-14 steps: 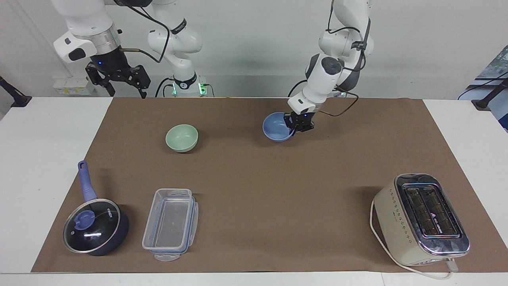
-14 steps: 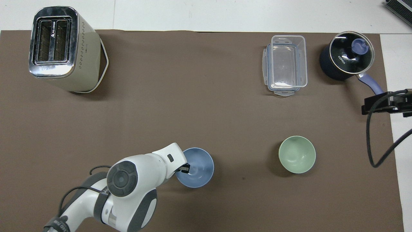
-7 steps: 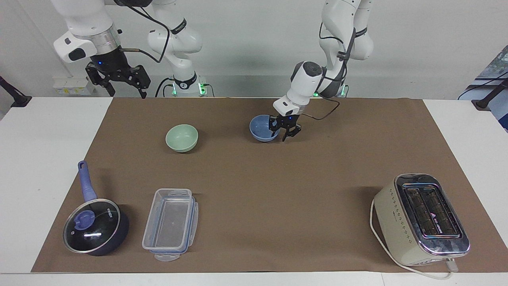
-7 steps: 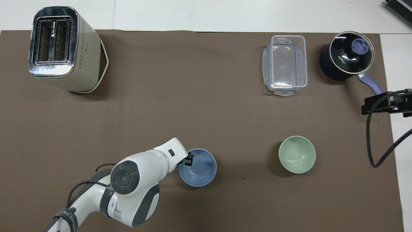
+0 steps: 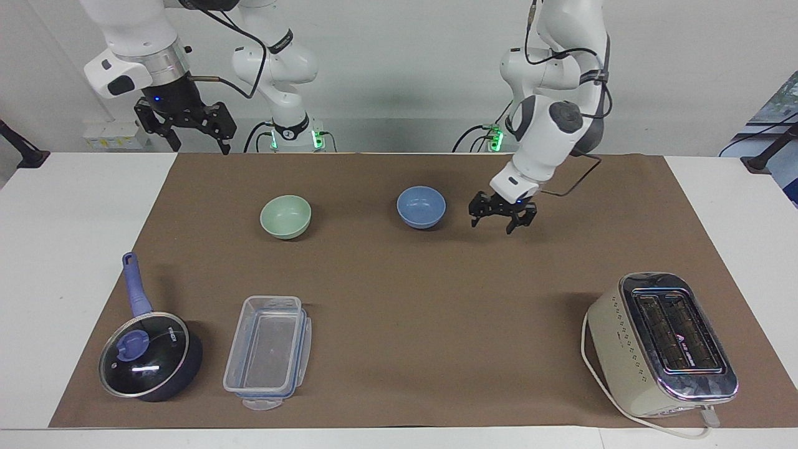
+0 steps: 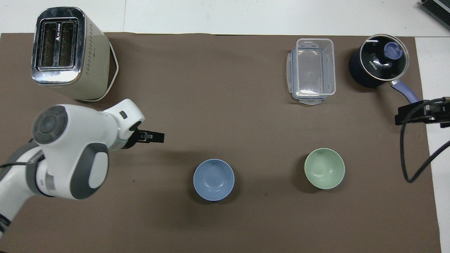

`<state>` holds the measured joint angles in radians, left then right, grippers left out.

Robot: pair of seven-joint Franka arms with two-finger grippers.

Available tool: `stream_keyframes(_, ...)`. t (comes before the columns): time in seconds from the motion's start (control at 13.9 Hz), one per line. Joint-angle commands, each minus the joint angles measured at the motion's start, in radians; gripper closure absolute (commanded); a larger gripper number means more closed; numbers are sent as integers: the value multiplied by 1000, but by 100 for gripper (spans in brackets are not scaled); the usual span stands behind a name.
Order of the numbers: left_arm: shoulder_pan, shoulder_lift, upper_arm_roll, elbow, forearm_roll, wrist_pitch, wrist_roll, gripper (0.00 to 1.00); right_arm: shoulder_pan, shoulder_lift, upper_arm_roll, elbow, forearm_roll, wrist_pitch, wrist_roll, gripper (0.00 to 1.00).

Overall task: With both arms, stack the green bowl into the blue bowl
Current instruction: 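Release the blue bowl and withdraw the left gripper to rest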

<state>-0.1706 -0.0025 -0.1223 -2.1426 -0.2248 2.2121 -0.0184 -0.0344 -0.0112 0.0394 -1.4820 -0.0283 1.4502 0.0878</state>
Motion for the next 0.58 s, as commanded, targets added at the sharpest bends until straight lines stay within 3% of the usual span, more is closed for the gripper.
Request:
stream_keyframes(0.0, 120, -5, -11, 108, 76, -176, 78, 0, -12, -21, 2, -26, 2, 6, 4, 0)
stream_keyframes(0.22, 233, -13, -8, 228, 123, -328, 118, 0, -12, -21, 2, -27, 4, 9, 4, 0)
stream_keyframes(0.5, 258, 2, -8, 441, 197, -508, 77, 0, -10, -24, 4, -41, 22, 24, 4, 0)
